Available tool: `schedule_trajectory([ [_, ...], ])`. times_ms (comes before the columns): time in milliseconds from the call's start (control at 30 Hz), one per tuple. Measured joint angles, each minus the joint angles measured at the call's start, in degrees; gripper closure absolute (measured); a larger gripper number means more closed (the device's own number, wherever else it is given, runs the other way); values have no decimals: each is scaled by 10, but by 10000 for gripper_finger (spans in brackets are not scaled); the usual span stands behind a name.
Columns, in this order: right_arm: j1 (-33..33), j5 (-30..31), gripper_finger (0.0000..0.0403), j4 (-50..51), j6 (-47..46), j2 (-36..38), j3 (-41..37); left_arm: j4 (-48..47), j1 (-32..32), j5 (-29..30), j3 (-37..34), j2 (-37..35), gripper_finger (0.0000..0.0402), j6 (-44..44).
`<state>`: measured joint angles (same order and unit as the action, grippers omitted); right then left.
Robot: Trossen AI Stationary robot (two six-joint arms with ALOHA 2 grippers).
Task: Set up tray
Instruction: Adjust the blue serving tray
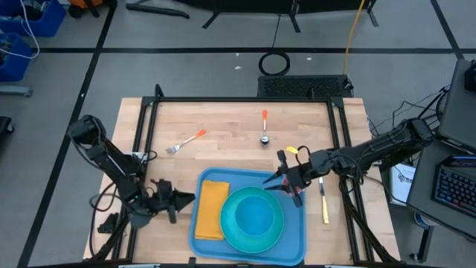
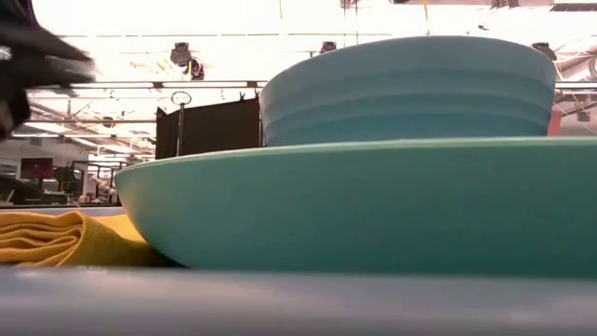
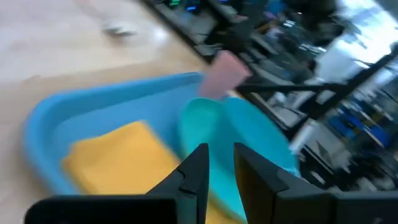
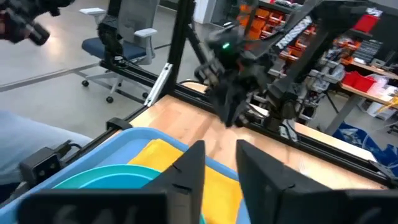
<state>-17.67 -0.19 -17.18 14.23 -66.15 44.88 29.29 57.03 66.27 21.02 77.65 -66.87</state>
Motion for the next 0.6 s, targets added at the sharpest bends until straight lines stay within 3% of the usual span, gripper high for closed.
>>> schedule_trajectory([
  [100, -17, -1, 380, 12, 1, 0, 0, 101, 5, -15, 0, 0, 325, 112],
  [200, -34, -32, 396, 25, -11, 0, 0, 161, 1, -57, 1, 0, 325, 166],
  [367, -62, -132, 402, 33, -89, 0, 0, 180, -8, -85, 1, 0, 325, 178],
  [600, -113, -134, 402, 97, -173, 0, 0, 180, -14, -109, 1, 0, 325, 199],
])
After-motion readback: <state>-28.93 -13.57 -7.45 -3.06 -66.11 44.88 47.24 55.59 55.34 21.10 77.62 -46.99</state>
